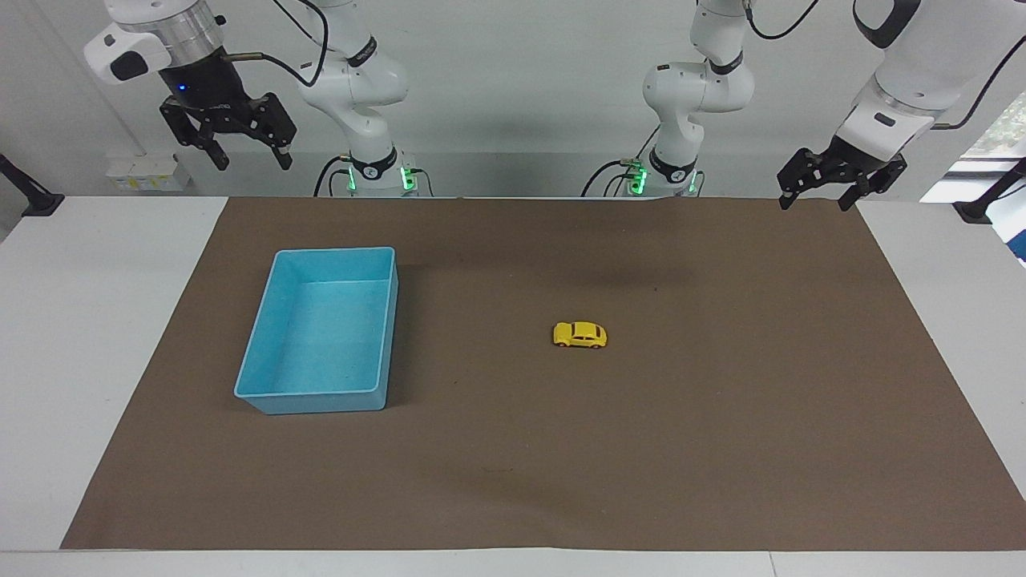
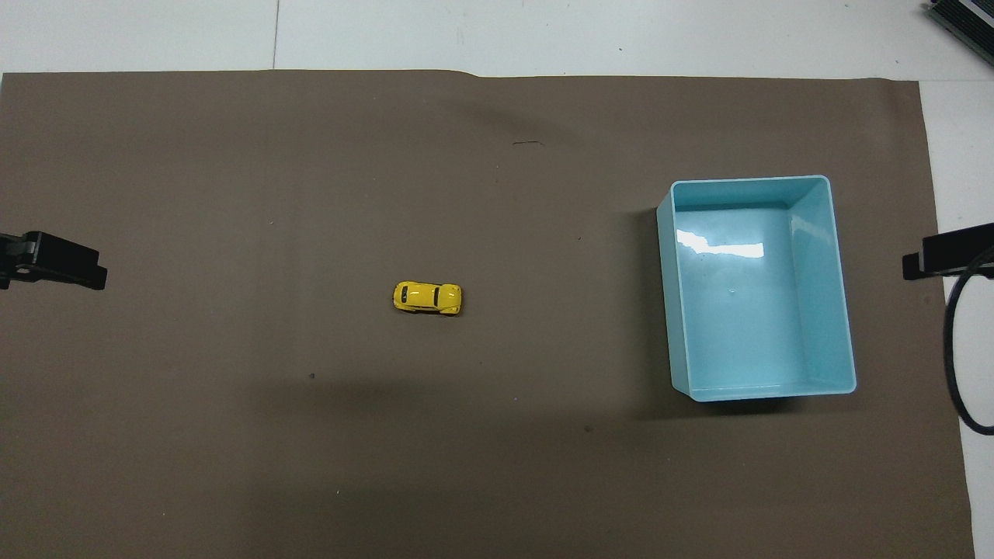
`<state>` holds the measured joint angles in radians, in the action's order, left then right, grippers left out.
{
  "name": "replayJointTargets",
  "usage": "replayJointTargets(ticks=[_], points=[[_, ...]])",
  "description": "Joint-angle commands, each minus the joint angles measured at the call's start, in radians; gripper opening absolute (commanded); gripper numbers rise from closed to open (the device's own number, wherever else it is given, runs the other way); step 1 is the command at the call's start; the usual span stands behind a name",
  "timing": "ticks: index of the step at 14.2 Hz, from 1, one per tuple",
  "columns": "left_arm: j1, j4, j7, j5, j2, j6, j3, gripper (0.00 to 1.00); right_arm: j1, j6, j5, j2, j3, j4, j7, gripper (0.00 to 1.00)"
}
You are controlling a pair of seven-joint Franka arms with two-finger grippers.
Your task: Wind up and store yellow beetle car
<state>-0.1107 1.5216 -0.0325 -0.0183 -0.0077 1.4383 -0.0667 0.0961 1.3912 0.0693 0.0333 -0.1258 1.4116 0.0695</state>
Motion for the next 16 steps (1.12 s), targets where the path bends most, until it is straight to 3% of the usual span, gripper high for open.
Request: replayJointTargets(ticks=[1,5,16], points=[[0.019,0.008,-0.004,0.001,-0.008,0.011,0.011,1.0,-0.013,-0.008,0.014,0.013,0.005,0.007,-0.025,1.0],[0.017,0.008,-0.026,0.0,-0.006,0.039,0.011,1.0,-0.013,-0.009,0.014,0.013,0.005,0.007,-0.025,1.0],[0.019,0.011,-0.36,0.001,-0.005,0.033,0.011,1.0,-0.013,-0.009,0.014,0.013,0.005,0.007,-0.025,1.0]])
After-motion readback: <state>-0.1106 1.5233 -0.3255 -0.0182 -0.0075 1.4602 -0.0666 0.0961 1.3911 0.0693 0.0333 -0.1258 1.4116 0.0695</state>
